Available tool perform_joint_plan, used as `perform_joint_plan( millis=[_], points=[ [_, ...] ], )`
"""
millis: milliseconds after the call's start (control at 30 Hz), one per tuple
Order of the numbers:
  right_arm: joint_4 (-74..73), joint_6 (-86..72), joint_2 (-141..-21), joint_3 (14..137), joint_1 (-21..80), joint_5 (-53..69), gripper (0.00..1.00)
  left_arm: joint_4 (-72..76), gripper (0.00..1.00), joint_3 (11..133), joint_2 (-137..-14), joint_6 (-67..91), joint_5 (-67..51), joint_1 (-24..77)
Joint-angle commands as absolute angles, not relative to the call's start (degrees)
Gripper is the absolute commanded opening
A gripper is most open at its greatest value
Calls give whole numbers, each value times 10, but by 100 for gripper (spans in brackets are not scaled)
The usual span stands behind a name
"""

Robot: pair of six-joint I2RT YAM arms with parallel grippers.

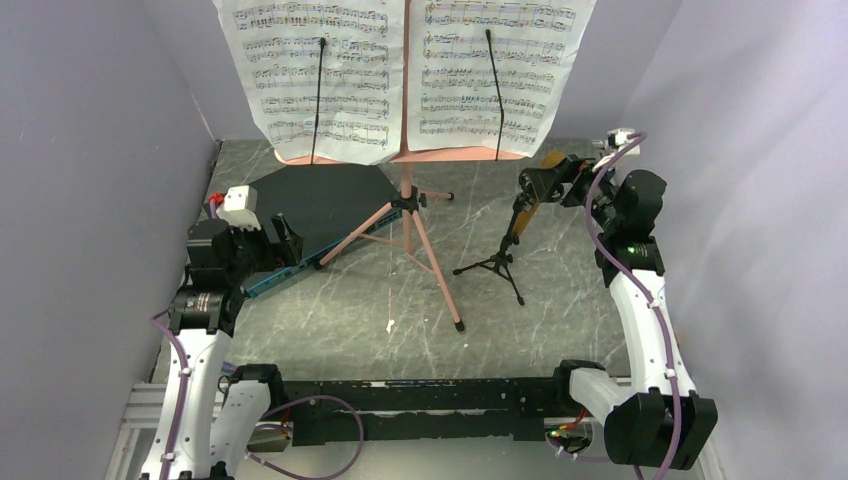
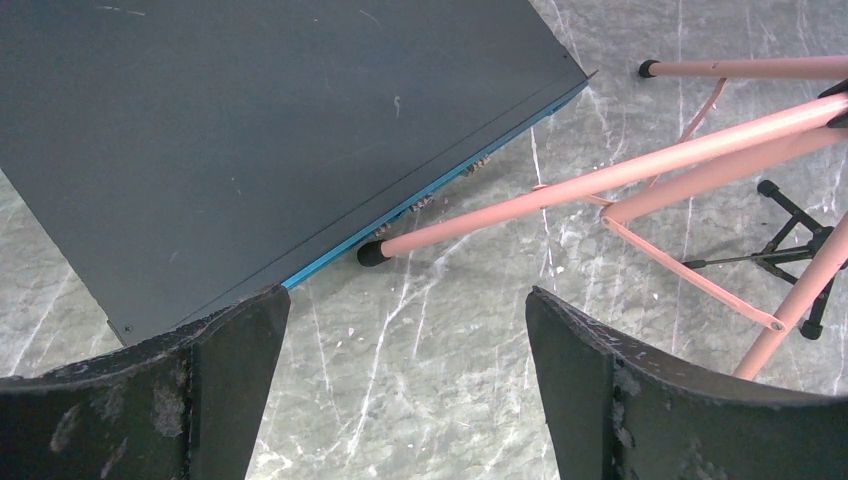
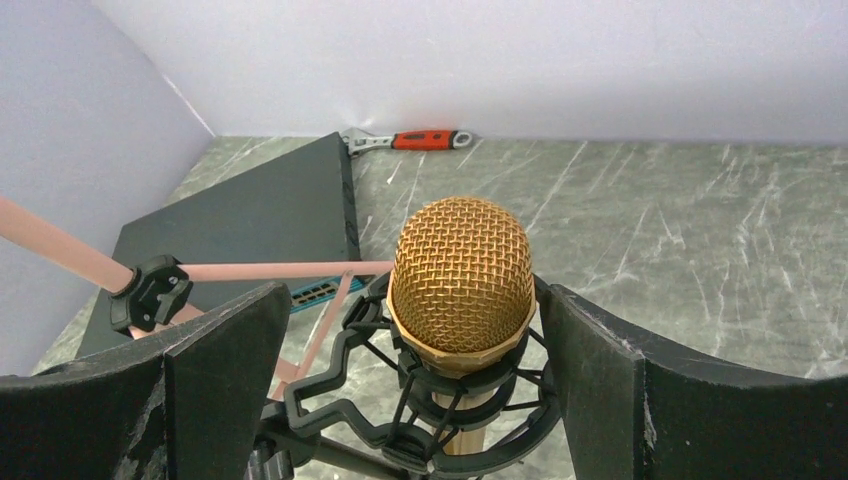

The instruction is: Set up the instrument practice props

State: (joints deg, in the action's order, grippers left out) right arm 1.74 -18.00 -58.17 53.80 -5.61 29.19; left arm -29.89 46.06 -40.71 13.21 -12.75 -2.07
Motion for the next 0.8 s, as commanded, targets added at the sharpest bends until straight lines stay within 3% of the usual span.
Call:
perform_joint_plan(
  millis=[0, 233, 767],
  points=[
    [28, -184, -575, 579, -54, 280, 100, -293, 94, 467, -407, 139, -133, -24],
    [10, -191, -590, 624, -54, 231, 100, -282, 94, 450, -427, 220, -131, -24],
    [11, -222, -661, 677, -56, 116, 100, -98, 94, 387, -525, 343, -142, -24]
  ],
)
